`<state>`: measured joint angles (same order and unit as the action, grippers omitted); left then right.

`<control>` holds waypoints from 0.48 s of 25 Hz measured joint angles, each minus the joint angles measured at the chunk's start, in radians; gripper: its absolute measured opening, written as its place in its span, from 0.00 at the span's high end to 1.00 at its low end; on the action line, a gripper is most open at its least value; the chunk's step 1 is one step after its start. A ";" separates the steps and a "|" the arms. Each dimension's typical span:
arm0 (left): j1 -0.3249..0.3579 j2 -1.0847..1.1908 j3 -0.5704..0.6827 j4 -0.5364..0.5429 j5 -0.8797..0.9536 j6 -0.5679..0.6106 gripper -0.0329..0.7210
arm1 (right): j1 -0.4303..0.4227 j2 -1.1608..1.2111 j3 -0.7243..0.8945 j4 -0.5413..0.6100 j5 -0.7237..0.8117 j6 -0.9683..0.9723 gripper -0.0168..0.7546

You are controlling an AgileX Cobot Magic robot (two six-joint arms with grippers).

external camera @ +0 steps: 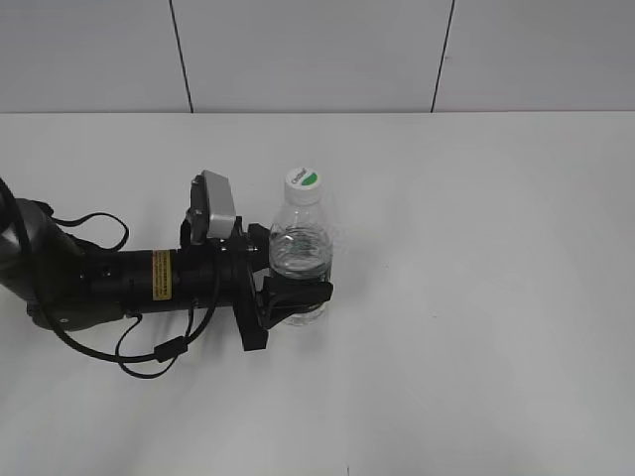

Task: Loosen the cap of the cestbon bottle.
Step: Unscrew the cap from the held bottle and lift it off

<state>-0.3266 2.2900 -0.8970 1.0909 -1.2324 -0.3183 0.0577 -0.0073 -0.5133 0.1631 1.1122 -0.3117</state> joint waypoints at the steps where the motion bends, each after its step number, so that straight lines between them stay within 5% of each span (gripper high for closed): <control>1: 0.000 0.000 0.000 0.000 0.001 0.000 0.40 | 0.000 0.000 0.000 0.000 0.000 0.000 0.24; 12: -0.001 0.000 0.000 -0.003 0.002 0.000 0.40 | 0.000 0.000 0.000 0.000 0.000 0.000 0.24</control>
<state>-0.3274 2.2900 -0.8970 1.0877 -1.2307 -0.3183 0.0577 -0.0073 -0.5133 0.1631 1.1122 -0.3117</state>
